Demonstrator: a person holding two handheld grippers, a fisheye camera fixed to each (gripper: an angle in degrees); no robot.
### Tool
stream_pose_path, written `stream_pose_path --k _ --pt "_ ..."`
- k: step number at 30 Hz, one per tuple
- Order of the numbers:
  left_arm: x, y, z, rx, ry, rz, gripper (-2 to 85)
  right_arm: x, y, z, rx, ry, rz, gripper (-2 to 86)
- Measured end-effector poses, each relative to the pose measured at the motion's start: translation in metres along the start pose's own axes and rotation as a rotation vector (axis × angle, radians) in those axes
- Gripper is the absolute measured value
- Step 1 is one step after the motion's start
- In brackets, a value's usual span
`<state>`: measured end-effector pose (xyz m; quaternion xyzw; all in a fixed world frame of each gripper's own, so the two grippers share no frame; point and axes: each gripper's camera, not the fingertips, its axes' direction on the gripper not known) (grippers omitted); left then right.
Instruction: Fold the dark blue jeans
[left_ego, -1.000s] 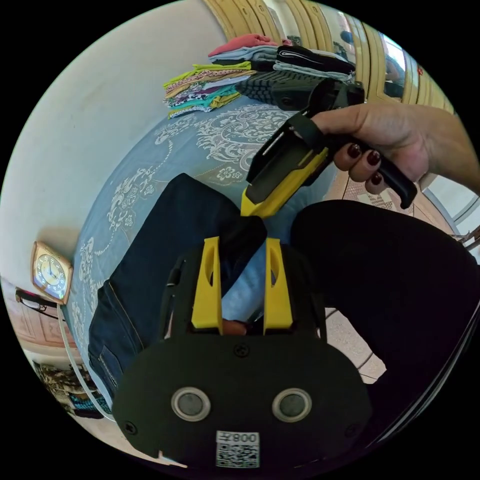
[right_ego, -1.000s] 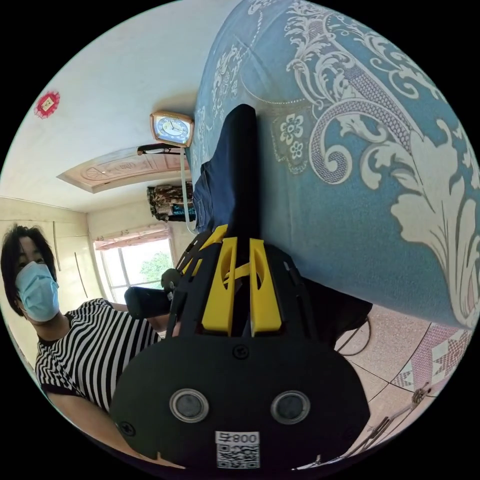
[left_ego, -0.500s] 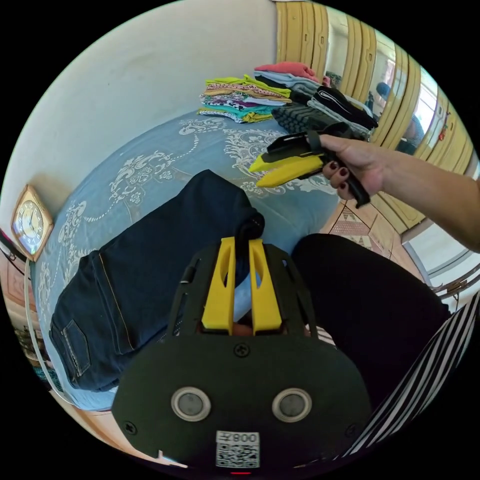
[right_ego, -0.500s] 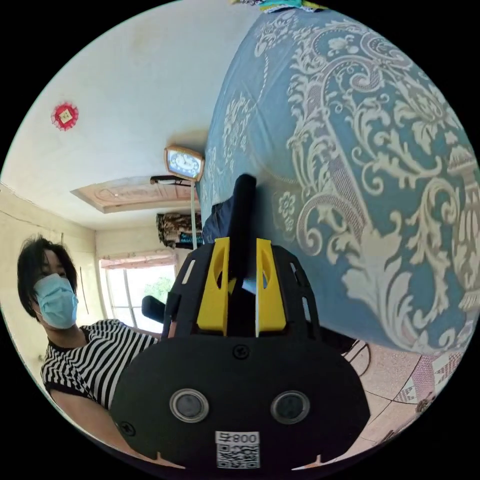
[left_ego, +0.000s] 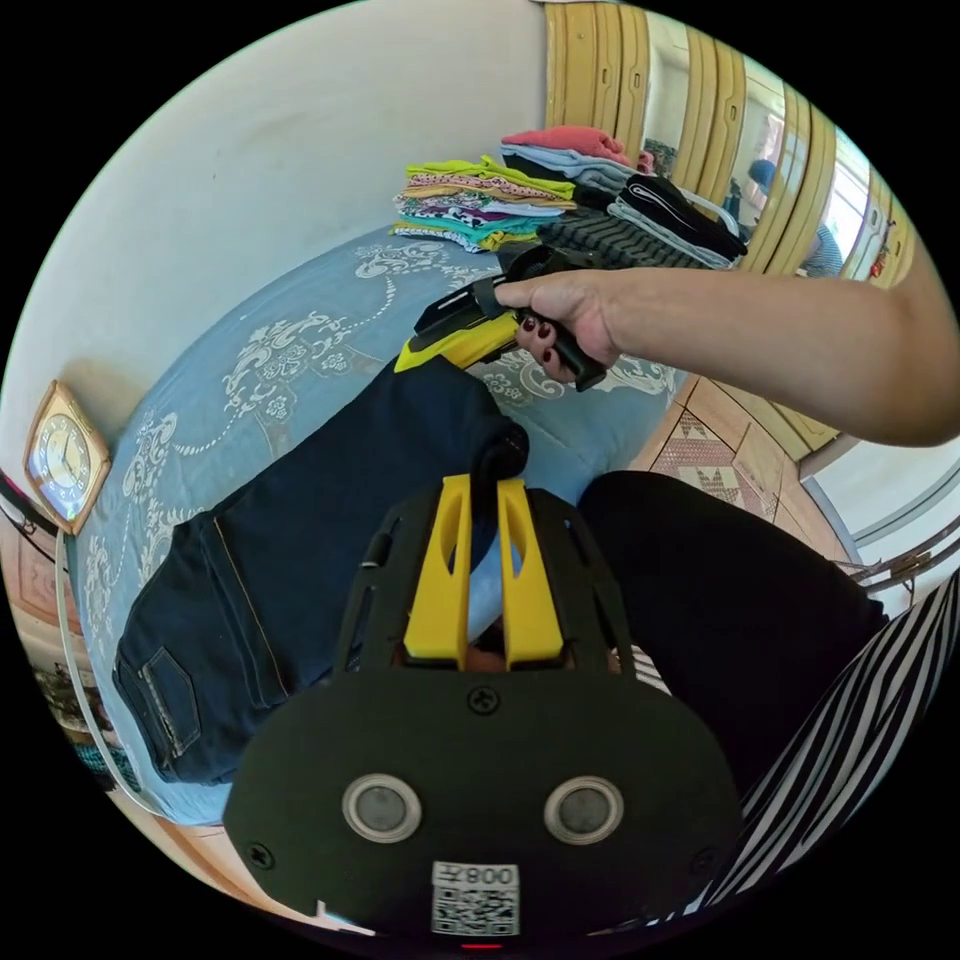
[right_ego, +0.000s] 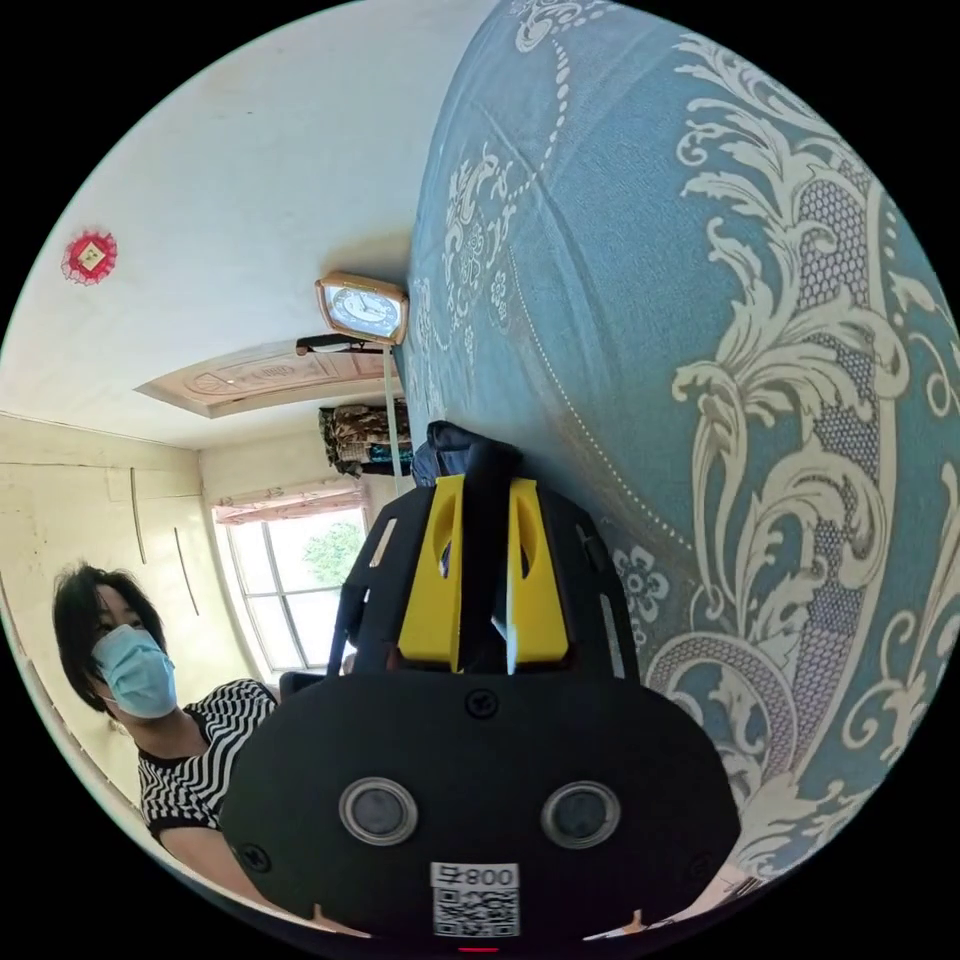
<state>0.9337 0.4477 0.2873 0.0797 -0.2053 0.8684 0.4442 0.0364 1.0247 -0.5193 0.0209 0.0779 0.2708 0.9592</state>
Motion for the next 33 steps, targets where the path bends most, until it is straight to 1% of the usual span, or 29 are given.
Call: stream_pose_path --k 3,9,12,17,21,24,28,33 --pt "0.002 0.000 -0.011 -0.006 -0.009 0.033 2.4 -0.011 0.008 -0.004 -0.001 -0.020 -0.016 5.9" --pt "0.004 0.000 -0.038 0.022 0.017 0.079 1.4 -0.039 0.035 -0.022 0.036 0.015 -0.050 5.1" --pt "0.005 -0.001 -0.055 0.067 0.056 0.111 1.1 -0.048 0.057 -0.041 0.092 0.006 -0.048 4.9" --pt "0.001 0.000 -0.082 0.141 0.198 0.160 0.9 -0.064 0.102 -0.073 0.201 0.029 -0.042 4.7" --pt "-0.013 0.012 -0.099 0.165 0.246 0.170 1.0 -0.074 0.128 -0.075 0.251 0.045 -0.016 4.6" --pt "-0.043 0.029 -0.116 0.194 0.262 0.123 1.1 -0.091 0.129 -0.057 0.263 0.018 -0.038 4.8" --pt "-0.110 0.060 -0.149 0.271 0.310 -0.017 1.3 -0.128 0.116 -0.023 0.242 -0.004 -0.111 5.0" --pt "-0.198 0.112 -0.187 0.388 0.395 -0.224 2.1 -0.199 0.081 0.054 0.124 -0.008 -0.249 5.2"
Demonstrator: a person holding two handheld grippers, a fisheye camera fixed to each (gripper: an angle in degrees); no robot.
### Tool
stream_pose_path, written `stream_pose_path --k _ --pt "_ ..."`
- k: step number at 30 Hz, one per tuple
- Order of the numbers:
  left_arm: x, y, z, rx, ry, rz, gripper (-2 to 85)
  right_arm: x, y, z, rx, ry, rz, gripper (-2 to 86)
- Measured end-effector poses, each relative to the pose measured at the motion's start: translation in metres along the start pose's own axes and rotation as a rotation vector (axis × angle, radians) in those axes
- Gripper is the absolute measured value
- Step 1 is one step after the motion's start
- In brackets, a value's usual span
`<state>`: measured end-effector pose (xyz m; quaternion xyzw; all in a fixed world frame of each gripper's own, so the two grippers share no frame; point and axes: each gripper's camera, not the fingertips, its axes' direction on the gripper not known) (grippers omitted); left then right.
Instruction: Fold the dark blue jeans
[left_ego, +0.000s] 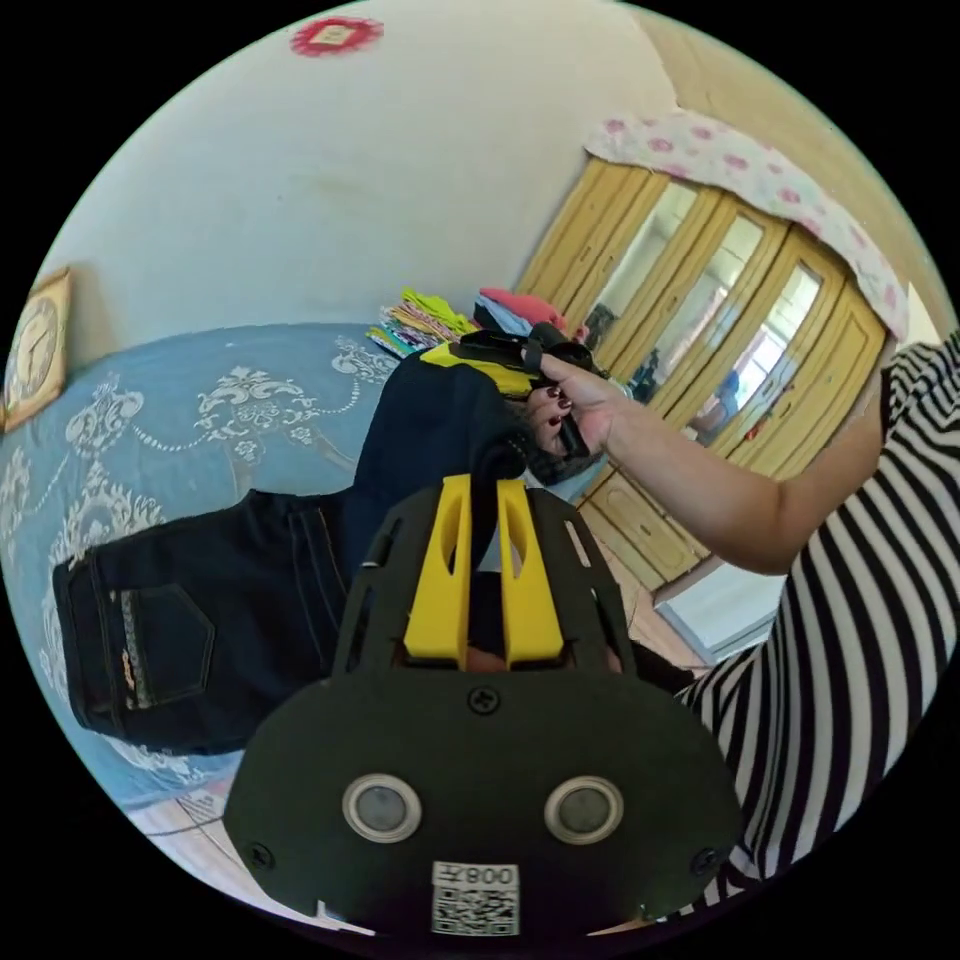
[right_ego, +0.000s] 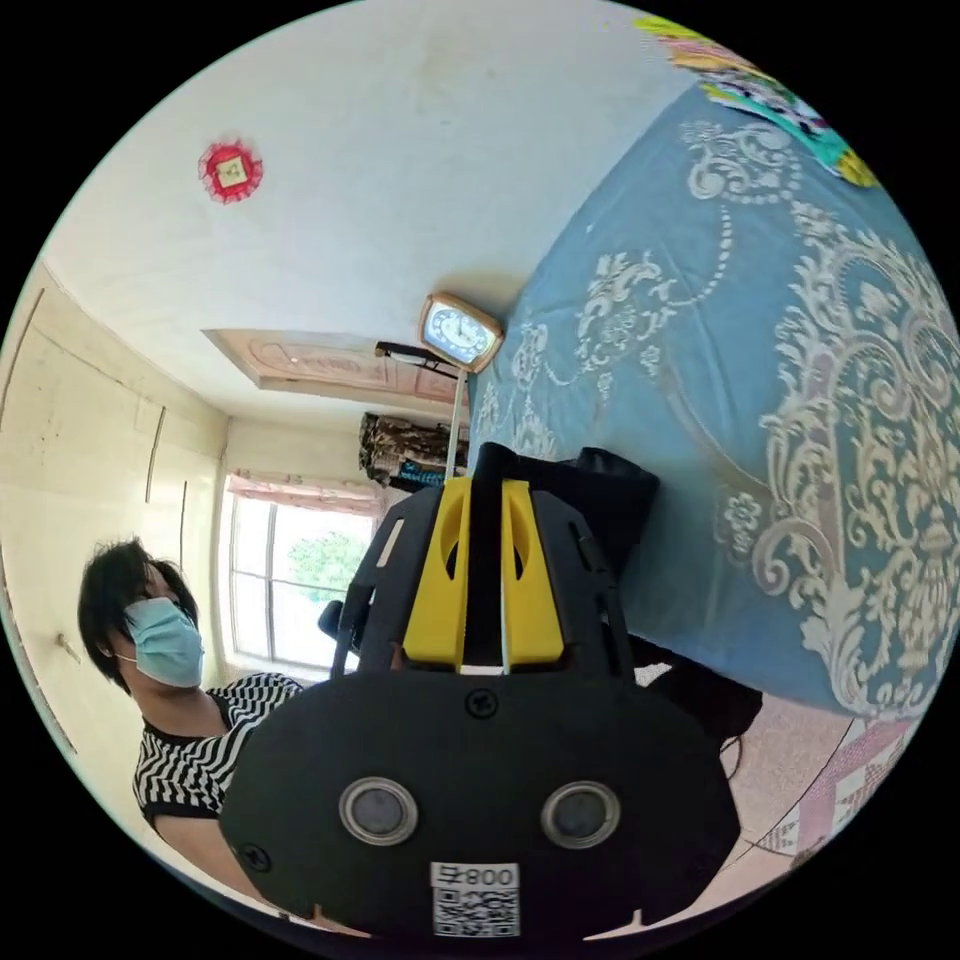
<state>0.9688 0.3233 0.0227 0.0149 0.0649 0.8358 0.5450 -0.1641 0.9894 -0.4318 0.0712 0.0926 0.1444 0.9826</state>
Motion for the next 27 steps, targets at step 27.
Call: stream_pose_path --k 27 --pt "-0.328 0.176 -0.293 0.303 -0.050 -0.734 3.5 -0.059 -0.093 0.460 -0.513 0.235 -0.063 6.0"
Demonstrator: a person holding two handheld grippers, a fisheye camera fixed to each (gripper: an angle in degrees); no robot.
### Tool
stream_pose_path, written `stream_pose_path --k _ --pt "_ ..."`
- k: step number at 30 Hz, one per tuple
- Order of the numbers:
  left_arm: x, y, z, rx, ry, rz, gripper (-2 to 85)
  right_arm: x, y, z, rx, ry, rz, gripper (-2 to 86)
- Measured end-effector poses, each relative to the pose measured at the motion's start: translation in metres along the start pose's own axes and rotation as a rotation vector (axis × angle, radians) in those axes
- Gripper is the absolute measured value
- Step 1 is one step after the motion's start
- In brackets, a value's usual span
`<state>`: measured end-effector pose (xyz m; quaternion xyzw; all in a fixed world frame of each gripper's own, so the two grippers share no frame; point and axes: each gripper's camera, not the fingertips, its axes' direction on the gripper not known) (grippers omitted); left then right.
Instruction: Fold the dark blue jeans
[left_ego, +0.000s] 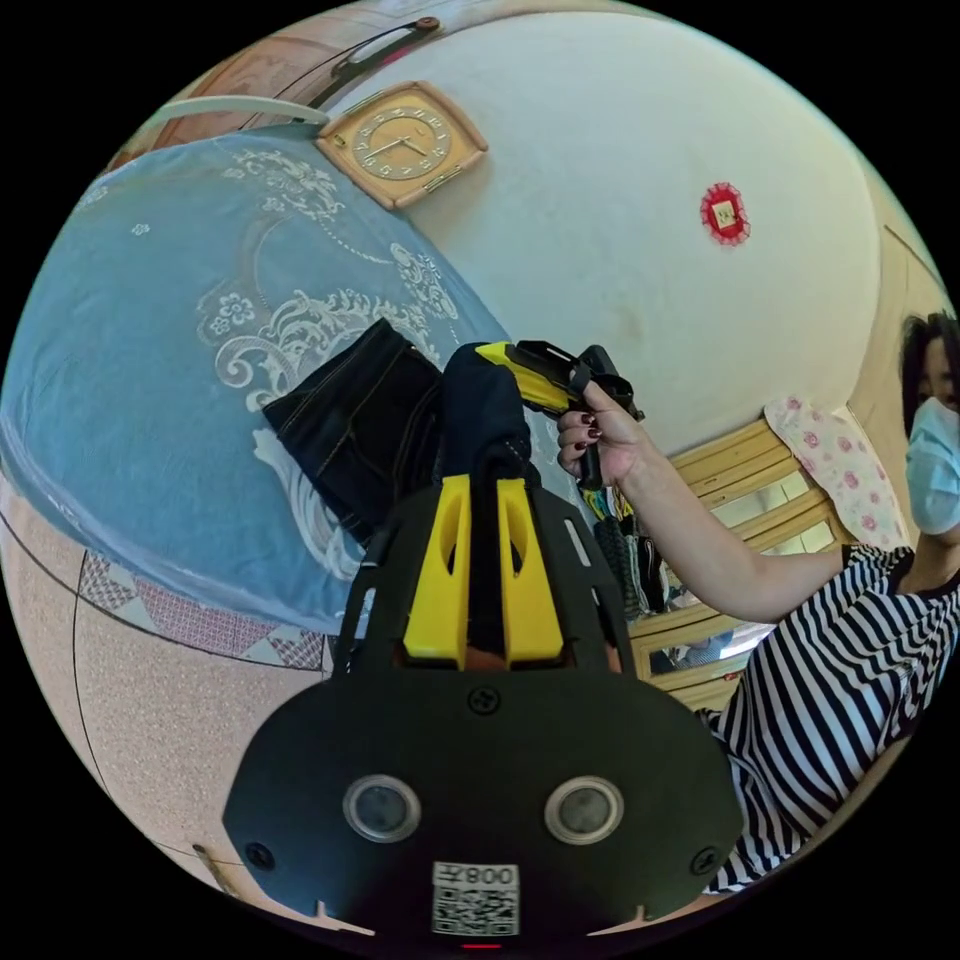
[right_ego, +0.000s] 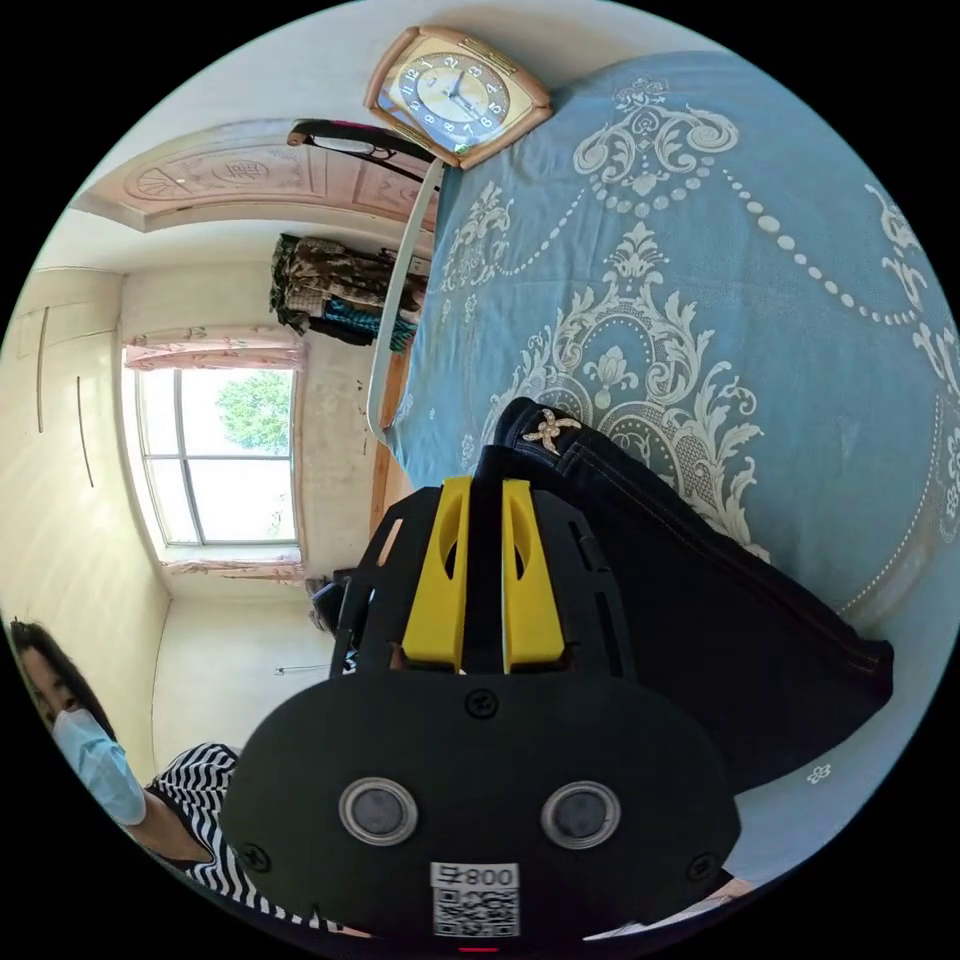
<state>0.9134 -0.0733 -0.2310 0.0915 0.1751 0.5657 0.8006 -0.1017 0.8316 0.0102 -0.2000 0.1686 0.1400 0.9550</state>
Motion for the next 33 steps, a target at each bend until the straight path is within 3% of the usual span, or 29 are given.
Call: stream_pose_path --k 13,19,25,29,31,33 --pt "-0.063 -0.038 -0.054 0.014 -0.037 -0.059 4.6 -0.008 -0.030 0.034 0.000 -0.003 -0.015 7.1" --pt "-0.092 -0.034 -0.081 0.062 -0.047 -0.187 6.2 -0.001 -0.025 0.030 0.038 -0.108 -0.041 4.9" --pt "-0.073 -0.038 -0.114 0.174 -0.182 -0.076 1.4 -0.011 -0.009 0.026 0.018 -0.020 -0.167 1.8" --pt "-0.067 -0.067 -0.091 0.047 -0.279 0.019 0.3 0.000 -0.015 0.067 -0.131 0.162 -0.183 0.6" --pt "-0.078 -0.075 -0.074 -0.066 -0.394 0.020 0.2 0.009 -0.017 0.073 -0.159 0.172 -0.159 0.4" --pt "-0.088 -0.077 -0.070 -0.091 -0.398 0.002 0.1 0.012 -0.013 0.059 -0.147 0.156 -0.168 0.4"
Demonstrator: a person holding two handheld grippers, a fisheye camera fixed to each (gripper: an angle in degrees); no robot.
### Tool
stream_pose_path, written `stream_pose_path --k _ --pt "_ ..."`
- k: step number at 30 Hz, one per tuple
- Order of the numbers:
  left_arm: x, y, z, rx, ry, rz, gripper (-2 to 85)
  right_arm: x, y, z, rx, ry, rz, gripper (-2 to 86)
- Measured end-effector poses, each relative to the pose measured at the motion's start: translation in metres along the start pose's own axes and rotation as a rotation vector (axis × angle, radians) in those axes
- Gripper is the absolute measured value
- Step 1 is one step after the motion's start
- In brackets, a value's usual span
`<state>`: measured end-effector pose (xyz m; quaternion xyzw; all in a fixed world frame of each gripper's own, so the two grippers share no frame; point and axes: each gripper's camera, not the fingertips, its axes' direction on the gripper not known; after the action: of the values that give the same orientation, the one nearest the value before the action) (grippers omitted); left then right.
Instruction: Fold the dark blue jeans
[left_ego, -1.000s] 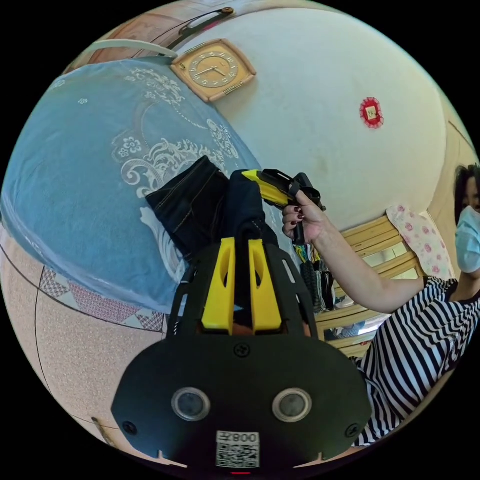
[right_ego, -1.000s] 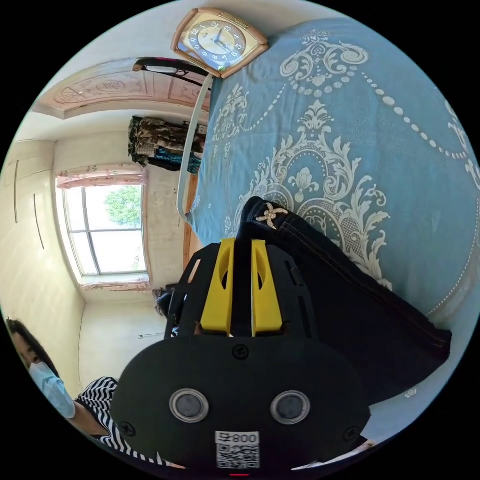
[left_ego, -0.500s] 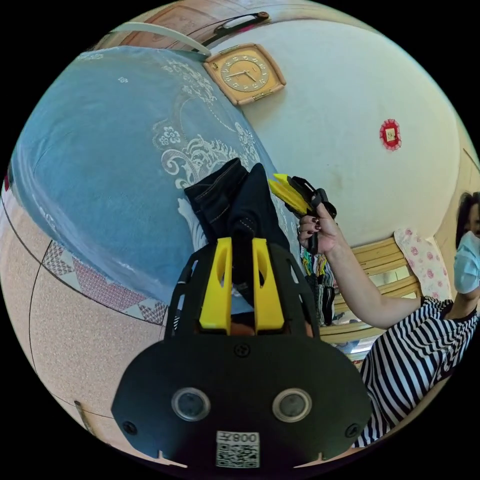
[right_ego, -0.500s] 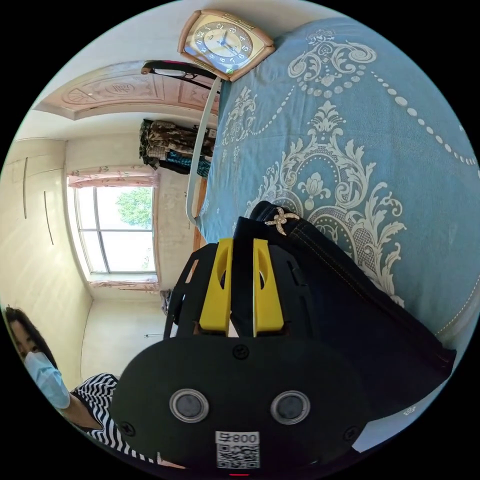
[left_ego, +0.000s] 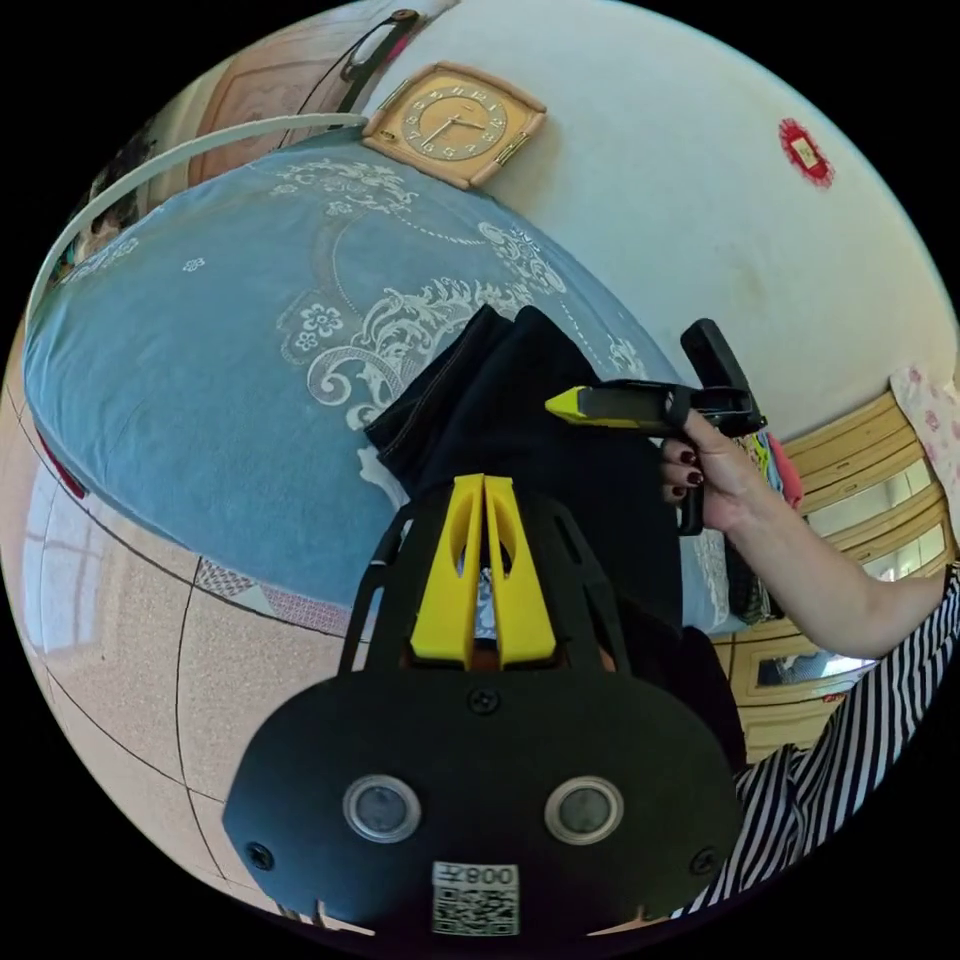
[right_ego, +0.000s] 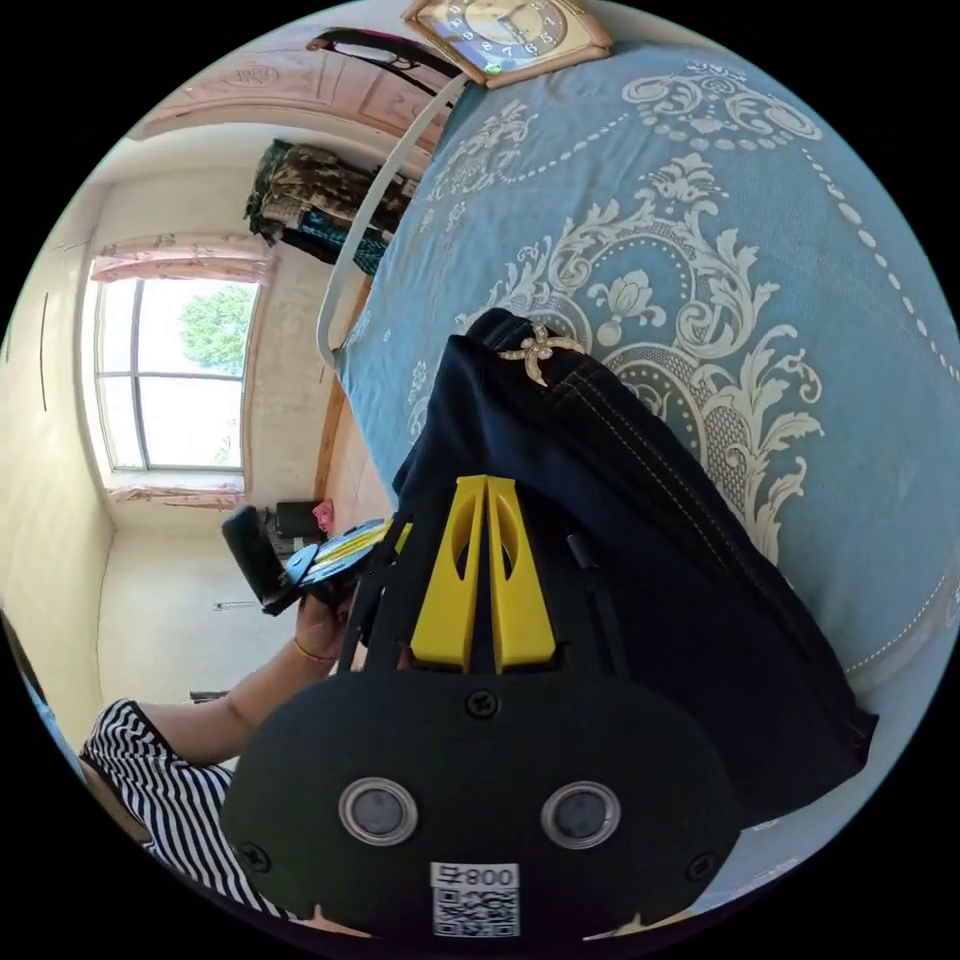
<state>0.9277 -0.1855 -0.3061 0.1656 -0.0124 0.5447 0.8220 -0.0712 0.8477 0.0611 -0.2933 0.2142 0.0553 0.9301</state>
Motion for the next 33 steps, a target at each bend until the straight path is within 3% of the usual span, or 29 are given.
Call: stream_pose_path --k 5,15,23,33 --pt "-0.009 0.009 -0.019 0.077 0.040 -0.029 0.3 0.012 0.064 -0.062 0.117 0.012 -0.076 1.3" --pt "-0.035 0.056 -0.001 -0.045 0.334 -0.174 3.6 0.125 0.265 -0.084 0.250 -0.265 0.422 8.2" --pt "-0.047 0.076 0.044 -0.187 0.580 -0.309 11.8 0.146 0.278 -0.055 0.251 -0.487 0.456 10.5" --pt "-0.057 0.081 0.086 -0.189 0.794 -0.472 16.5 0.144 0.290 -0.092 0.279 -0.501 0.403 4.5"
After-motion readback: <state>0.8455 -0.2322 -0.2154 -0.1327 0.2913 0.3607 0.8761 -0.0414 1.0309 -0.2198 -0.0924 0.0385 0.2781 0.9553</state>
